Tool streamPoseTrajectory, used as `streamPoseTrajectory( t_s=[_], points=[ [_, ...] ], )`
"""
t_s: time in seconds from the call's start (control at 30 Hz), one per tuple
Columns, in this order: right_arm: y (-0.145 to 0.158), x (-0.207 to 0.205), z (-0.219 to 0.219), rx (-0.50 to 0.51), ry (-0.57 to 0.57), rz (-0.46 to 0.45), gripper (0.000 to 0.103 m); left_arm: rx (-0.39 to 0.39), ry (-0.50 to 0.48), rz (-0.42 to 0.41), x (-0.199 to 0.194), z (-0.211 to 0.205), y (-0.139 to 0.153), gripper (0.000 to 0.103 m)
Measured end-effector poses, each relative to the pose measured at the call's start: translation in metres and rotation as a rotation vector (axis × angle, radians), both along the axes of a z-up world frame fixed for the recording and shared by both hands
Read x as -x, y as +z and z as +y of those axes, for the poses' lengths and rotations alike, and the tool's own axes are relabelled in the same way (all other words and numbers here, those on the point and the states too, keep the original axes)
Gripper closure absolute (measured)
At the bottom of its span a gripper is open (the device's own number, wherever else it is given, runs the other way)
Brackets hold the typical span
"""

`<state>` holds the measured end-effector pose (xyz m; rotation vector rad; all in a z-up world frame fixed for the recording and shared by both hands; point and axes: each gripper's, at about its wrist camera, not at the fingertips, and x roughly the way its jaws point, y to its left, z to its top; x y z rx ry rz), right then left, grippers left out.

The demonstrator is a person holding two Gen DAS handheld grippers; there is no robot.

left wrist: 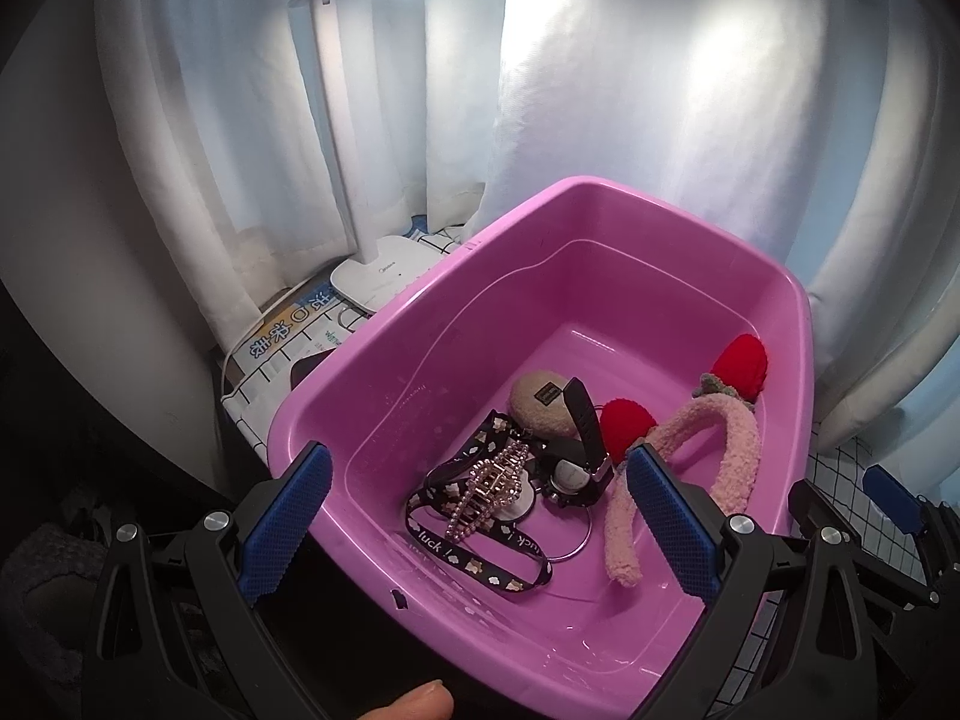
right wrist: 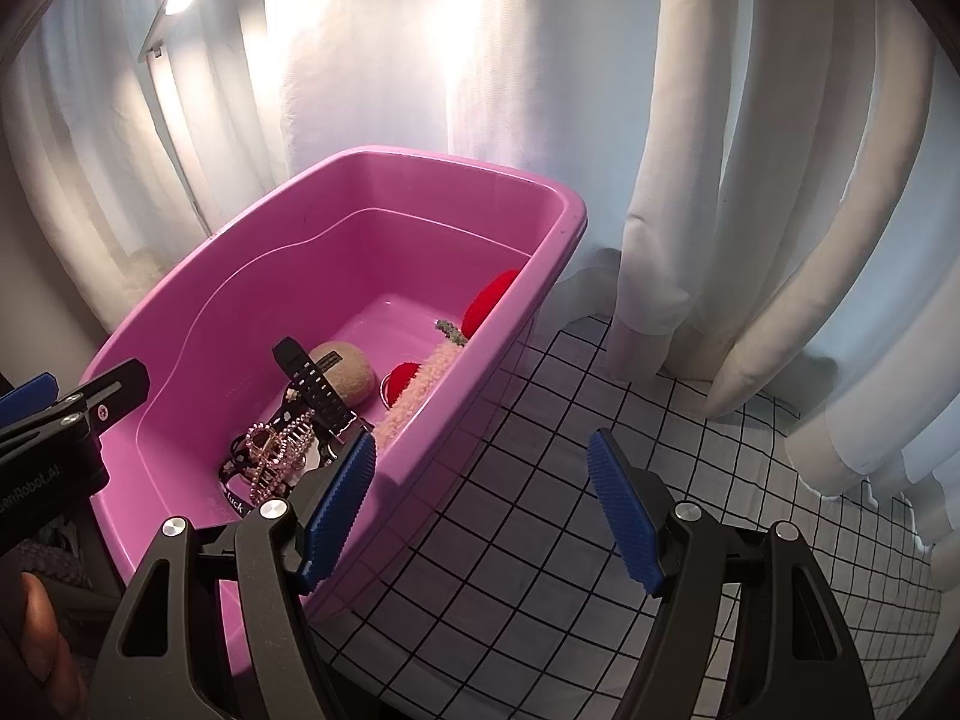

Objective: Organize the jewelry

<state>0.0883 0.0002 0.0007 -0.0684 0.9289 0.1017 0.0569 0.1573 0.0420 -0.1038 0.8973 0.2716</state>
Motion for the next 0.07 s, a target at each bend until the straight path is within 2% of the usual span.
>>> streamPoseTrajectory(
  t_s=[0.07],
  points=[
    [-0.0004,0.0002,-0.0001,-0.002,0.000,0.000,0.033,0.001,0.003,0.003,0.0000,0.0001,-0.0004,0.006]
  ],
)
